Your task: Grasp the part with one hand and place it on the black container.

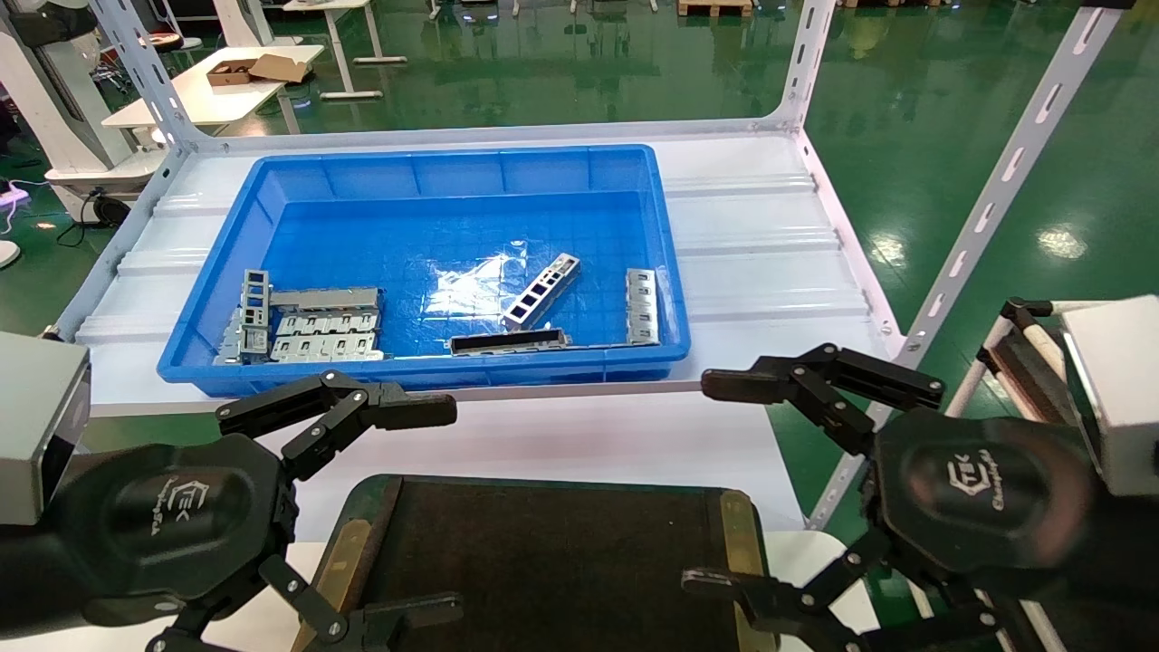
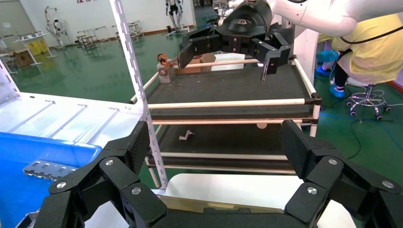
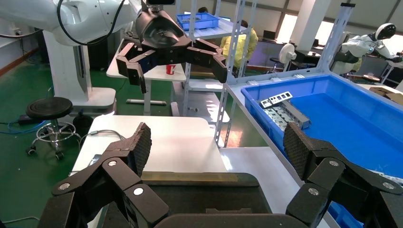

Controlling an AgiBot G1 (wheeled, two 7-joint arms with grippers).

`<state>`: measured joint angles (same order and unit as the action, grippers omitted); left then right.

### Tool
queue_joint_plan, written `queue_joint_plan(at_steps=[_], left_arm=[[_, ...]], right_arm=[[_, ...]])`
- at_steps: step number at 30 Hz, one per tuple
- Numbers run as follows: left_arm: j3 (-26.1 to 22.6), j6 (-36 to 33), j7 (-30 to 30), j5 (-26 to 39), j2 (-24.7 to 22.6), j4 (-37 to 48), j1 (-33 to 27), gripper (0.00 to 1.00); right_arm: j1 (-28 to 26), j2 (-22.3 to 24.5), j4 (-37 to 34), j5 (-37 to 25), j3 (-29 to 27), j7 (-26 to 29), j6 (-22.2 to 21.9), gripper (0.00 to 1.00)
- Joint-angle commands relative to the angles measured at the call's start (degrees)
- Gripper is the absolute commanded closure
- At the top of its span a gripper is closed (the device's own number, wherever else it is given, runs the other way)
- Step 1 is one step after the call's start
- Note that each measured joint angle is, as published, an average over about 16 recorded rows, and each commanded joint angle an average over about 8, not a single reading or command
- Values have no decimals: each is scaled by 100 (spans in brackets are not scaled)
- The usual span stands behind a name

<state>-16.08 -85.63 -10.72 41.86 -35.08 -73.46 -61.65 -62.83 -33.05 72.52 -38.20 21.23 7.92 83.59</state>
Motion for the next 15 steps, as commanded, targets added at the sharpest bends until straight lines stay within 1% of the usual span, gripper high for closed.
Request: queue_joint_plan(at_steps=[1,15], left_arm=[[0,0,0,0,0,0,0,0],[2,-2,-1,0,2,-4,3,0]], right_arm=[[-2,3,-1,5,7,-4,-3,0],[39,-61,33,-113,-161,87,65,0]])
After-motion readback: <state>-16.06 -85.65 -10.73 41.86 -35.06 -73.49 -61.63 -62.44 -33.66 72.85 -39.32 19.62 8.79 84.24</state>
